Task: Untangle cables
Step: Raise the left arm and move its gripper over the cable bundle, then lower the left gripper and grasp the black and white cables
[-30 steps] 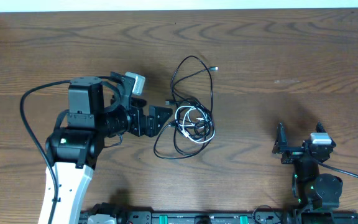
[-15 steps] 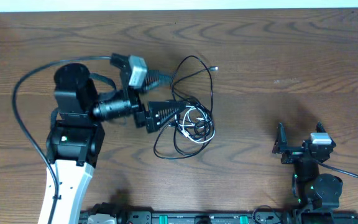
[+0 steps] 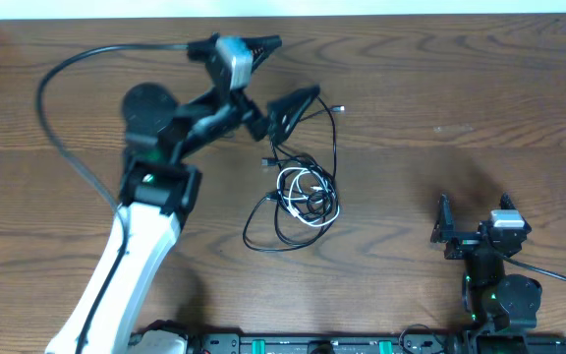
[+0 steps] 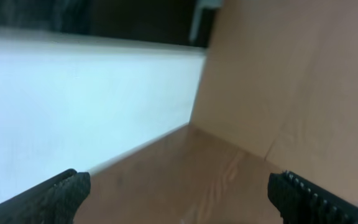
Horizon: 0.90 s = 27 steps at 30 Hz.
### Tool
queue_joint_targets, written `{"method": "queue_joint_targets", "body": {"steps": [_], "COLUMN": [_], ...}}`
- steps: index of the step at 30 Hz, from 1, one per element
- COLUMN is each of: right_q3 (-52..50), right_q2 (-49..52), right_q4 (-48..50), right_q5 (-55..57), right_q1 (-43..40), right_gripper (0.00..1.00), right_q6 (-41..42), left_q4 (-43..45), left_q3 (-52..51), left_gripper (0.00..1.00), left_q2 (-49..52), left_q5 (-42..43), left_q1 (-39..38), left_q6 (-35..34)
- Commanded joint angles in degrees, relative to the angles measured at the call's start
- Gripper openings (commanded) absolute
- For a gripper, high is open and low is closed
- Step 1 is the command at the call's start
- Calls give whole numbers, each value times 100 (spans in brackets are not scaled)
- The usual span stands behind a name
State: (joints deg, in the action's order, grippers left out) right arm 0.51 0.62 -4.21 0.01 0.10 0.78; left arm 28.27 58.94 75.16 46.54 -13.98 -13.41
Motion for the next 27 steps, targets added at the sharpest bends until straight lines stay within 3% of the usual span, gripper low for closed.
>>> {"method": "queue_joint_targets", "body": {"steps": [1, 5, 10, 13, 19, 27], "right_q3": [-20, -20, -20, -22, -20, -22], "right_q2": [-33, -33, -33, -33, -33, -33], "right_q4": [-9, -9, -9, -9, -9, -9], "right_q5": [4, 4, 4, 4, 4, 4], "right_q1": [74, 74, 74, 74, 74, 74], "right_gripper": [99, 99, 99, 99, 99, 99], "right_q6": [-61, -63, -63, -63, -63, -63], "left_q4": [-380, -2057, -4024, -4798, -5466, -6155], "left_q3": [55, 55, 55, 55, 55, 50], "left_gripper": [98, 98, 98, 98, 93, 93], "left_q2": [463, 621, 566, 568, 577, 962], "left_q5": [-800, -1637, -3399, -4218, -4625, -5112], "left_q1": [-46, -81, -295, -562, -1316, -1829], "left_q6": [-1346, -2339, -2374, -1958, -487, -391]}}
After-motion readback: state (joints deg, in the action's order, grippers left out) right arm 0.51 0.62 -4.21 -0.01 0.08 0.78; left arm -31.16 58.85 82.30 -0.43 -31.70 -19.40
